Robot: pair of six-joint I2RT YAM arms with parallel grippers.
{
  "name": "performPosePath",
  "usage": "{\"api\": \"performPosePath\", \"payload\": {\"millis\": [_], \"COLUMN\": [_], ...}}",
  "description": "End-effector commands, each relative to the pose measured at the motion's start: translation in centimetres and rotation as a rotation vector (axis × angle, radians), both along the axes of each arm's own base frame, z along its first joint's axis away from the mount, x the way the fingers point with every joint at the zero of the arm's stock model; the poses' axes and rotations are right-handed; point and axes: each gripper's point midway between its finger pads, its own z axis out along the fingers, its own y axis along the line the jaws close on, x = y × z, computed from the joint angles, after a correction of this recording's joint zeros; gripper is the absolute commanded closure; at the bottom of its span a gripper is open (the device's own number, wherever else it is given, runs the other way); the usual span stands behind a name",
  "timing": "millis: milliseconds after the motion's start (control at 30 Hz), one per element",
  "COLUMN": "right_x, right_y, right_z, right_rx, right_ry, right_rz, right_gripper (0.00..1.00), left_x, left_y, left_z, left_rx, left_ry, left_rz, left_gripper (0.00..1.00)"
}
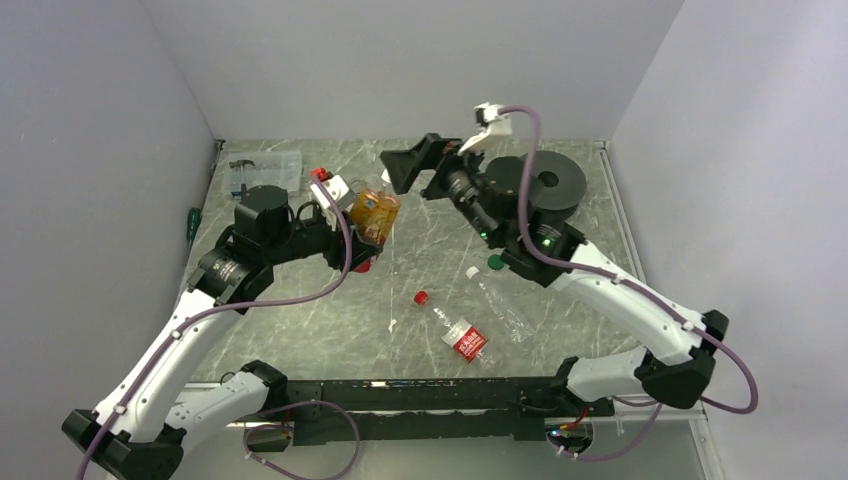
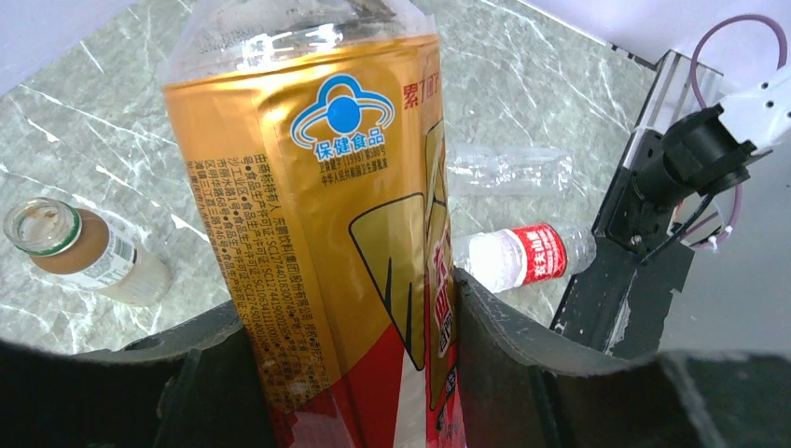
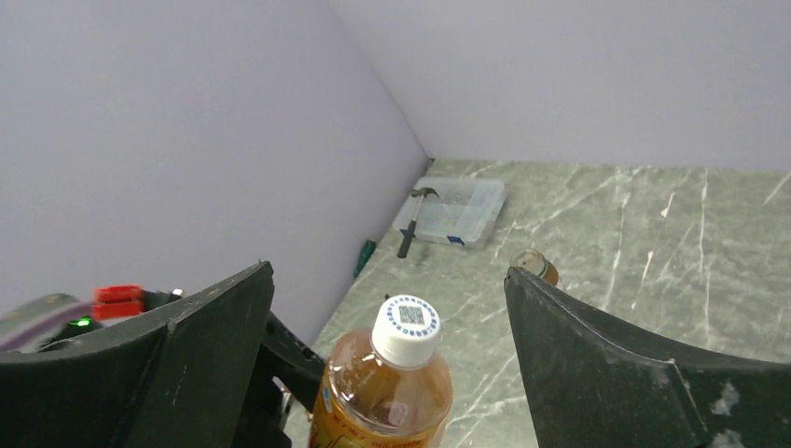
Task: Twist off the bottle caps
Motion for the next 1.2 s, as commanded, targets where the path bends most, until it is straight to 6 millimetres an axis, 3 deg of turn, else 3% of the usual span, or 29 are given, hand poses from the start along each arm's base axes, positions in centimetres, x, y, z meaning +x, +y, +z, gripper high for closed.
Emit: {"api": "performPosePath", "payload": {"millis": [0,133,367,500,633,800,933,967,1000,1167], "right_x": [-1.9,-1.4,-0.5,-0.9,-1.1,-1.4,-1.5,-1.5,-1.6,-2.5], "right_y": [-1.2,-0.2,2.2,2.8,2.6,2.7,3.2,3.2,3.4,4.2], "right_z": [2.5,1.7,-2.2,-2.1,-1.6,-1.4,-1.2,-1.2,-1.3,-1.5], "right_rx": [0.049,0.001,-0.073,-0.038,-0.009,0.021,0.03,0.026,0.016,-0.089], "right_ry": [-0.036,0.018,0.158,0.164,0.152,0.153,0.148,0.143,0.135,0.022], "right_rz": [0.12,0.173,0.227,0.262,0.265,0.276,0.294,0.297,0.299,0.27], "right_gripper": [0.03,0.05,0.09,0.15,0.34,0.76,0.95,0.98,1.0,1.0], "left_x": [-1.0,-1.3,-1.1,-1.0,-0.8,-0.1,0.4,0.5,0.6,0.8], "left_y": [0.0,-0.1,0.3,0.4,0.5,0.6,0.6,0.5,0.4,0.0], "left_z": [0.7,0.8,1.7,1.8,1.6,1.2,0.9,0.9,0.9,1.5], "left_rx": [-0.009,-0.012,-0.01,-0.012,-0.009,-0.006,-0.011,-0.017,-0.022,-0.039], "left_ry": [-0.073,-0.093,-0.151,-0.16,-0.163,-0.158,-0.133,-0.117,-0.103,-0.071], "left_rz": [-0.058,-0.075,-0.057,-0.051,-0.04,-0.007,0.015,0.022,0.026,0.028], "left_gripper": [0.44,0.44,0.46,0.46,0.46,0.45,0.29,0.11,0.02,0.01]}}
